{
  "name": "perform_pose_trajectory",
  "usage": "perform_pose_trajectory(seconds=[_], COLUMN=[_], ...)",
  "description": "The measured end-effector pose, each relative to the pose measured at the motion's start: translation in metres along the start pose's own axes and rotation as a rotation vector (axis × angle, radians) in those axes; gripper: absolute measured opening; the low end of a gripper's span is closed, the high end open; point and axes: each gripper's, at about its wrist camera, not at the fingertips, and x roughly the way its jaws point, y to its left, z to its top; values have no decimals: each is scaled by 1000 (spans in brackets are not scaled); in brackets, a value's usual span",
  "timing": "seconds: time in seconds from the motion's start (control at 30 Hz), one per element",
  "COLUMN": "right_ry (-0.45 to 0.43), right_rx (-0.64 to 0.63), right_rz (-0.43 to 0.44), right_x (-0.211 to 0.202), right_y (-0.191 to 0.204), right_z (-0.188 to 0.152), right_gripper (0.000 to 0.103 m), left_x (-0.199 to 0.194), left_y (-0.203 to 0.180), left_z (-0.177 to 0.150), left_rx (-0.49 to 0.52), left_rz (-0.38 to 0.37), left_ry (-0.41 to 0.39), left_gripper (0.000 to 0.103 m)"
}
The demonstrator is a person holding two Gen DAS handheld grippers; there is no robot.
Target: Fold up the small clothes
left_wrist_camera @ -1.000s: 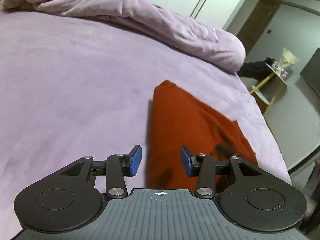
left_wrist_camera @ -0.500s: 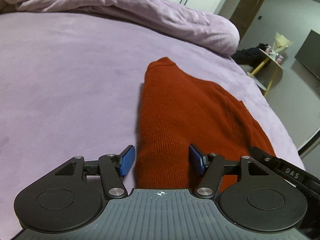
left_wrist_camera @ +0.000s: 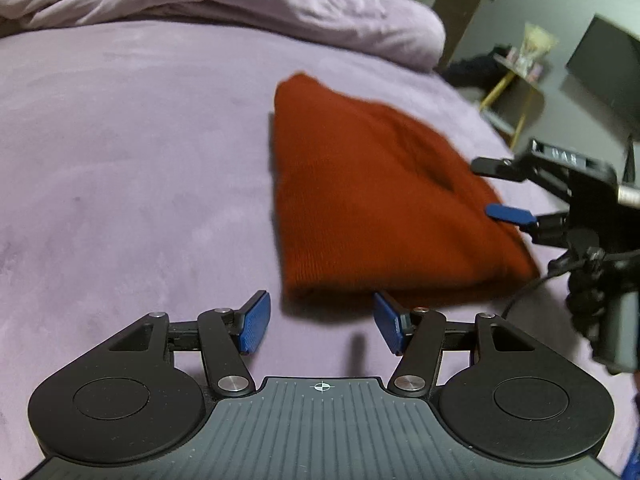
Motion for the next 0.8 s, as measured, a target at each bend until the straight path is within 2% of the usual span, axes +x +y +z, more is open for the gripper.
perform_pose_trajectory(seconds=[0.03,0.1,0.17,0.2,0.27,0.3,0.33,0.37,0.4,0.57,0.67,0.8], right_ry=[34,37,37,47,65,75,80,70,45,-147,-182,-162], right_rx=[9,-12,-16,-13,-15,-40,-81,-149,-225,-478,-574,-589], right_rz=[9,10,28,60,74,42,1,-60,-104,-194,-285,-391], right_x=[6,15,23,28,38,46,51,53,51,14,7,12], right_y=[-1,4,11,14,20,26,32,42,52,88,87,68], right_z=[-2,-6,-3,0,4,5,6,6,5,1,-1,2], right_gripper=[70,69,59,47,45,40,25,14,11,11,11,11], left_x=[4,11,17,21,23,24,24,24,24,19,21,29], left_y=[-3,-6,-9,-11,-15,-18,-20,-22,-23,-25,-30,-39], left_z=[1,2,6,8,10,12,12,13,14,19,21,23], left_rx=[3,0,11,20,40,54,63,66,64,30,13,15], left_rz=[1,13,52,60,70,76,82,88,90,95,79,66], left_ry=[5,7,10,19,21,23,25,29,31,30,35,57], left_gripper=[62,62,62,62,63,63,63,63,63,62,62,61])
